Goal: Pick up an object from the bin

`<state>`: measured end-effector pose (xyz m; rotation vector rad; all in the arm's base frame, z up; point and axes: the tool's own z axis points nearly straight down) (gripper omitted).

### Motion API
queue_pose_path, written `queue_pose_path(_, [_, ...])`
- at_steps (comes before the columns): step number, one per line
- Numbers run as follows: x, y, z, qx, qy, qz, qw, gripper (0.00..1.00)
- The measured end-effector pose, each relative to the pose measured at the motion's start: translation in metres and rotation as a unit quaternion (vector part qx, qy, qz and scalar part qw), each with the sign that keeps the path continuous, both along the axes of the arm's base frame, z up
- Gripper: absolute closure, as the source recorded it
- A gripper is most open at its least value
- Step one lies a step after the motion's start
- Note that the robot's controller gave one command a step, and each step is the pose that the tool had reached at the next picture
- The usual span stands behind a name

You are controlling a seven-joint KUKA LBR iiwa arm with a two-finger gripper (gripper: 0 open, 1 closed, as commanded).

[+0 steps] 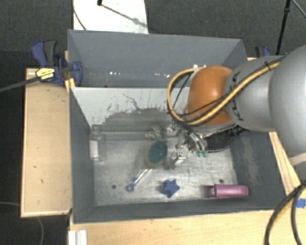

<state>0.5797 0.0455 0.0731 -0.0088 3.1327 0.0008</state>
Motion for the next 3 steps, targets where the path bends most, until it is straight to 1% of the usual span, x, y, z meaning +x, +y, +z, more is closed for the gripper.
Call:
queue_pose_path(1, [-0.027, 0.055, 0.000, 0.000, -0.0002, 0.066, 0.9978, 0.00])
queue_pose_path(2, [-0.025, 0.053, 0.001, 0.000, -0.0025, 0.066, 0.9978, 1.00])
queue_pose_path(3, [-0.025, 0.045, 0.223, -0.001, -0.0021, 0.170, 0.9855, 1.00])
